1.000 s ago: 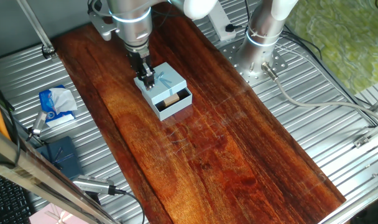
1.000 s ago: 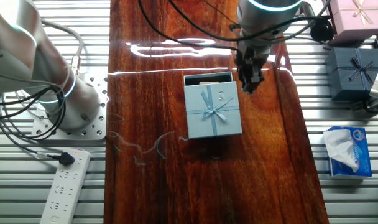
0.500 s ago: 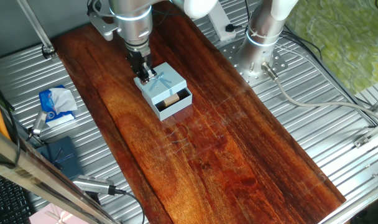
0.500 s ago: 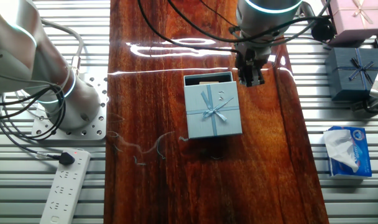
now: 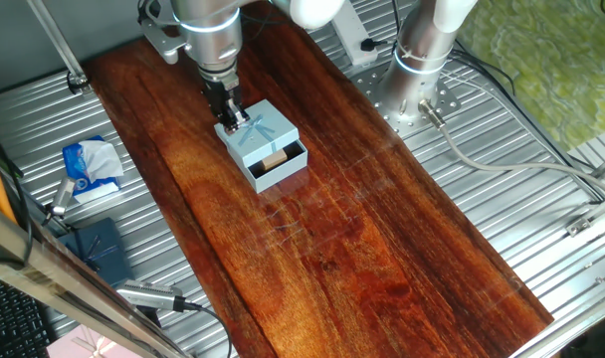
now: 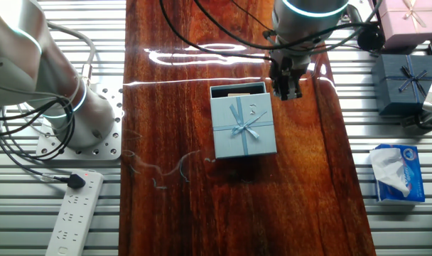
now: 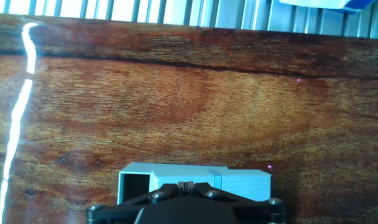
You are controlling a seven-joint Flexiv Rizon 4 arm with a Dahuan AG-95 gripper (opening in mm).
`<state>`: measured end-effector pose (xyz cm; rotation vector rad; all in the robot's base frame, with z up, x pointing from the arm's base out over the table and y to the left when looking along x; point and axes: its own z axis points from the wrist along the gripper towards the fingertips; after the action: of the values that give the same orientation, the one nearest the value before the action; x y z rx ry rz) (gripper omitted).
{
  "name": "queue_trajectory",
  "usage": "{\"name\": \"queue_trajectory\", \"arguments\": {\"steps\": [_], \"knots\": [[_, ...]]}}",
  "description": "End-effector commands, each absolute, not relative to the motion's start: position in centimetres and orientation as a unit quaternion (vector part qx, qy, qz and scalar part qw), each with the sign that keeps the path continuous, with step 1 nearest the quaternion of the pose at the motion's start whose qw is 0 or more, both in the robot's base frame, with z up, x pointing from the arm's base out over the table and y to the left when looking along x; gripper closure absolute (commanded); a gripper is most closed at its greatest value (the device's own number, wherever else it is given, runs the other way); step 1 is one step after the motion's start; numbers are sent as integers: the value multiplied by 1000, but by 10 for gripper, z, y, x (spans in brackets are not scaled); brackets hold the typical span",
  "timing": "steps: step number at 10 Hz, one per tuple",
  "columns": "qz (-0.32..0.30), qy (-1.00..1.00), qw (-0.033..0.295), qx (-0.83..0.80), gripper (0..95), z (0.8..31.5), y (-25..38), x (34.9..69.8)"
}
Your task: Slide the outer casing onto the gift box
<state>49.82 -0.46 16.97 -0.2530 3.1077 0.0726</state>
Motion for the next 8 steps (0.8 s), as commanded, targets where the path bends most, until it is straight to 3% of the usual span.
{"name": "queue_trajectory", "arguments": {"steps": [1, 8], "knots": [[54, 995, 13, -83, 950, 165, -24, 491], [95, 986, 22, -133, 950, 133, -125, 448]]}}
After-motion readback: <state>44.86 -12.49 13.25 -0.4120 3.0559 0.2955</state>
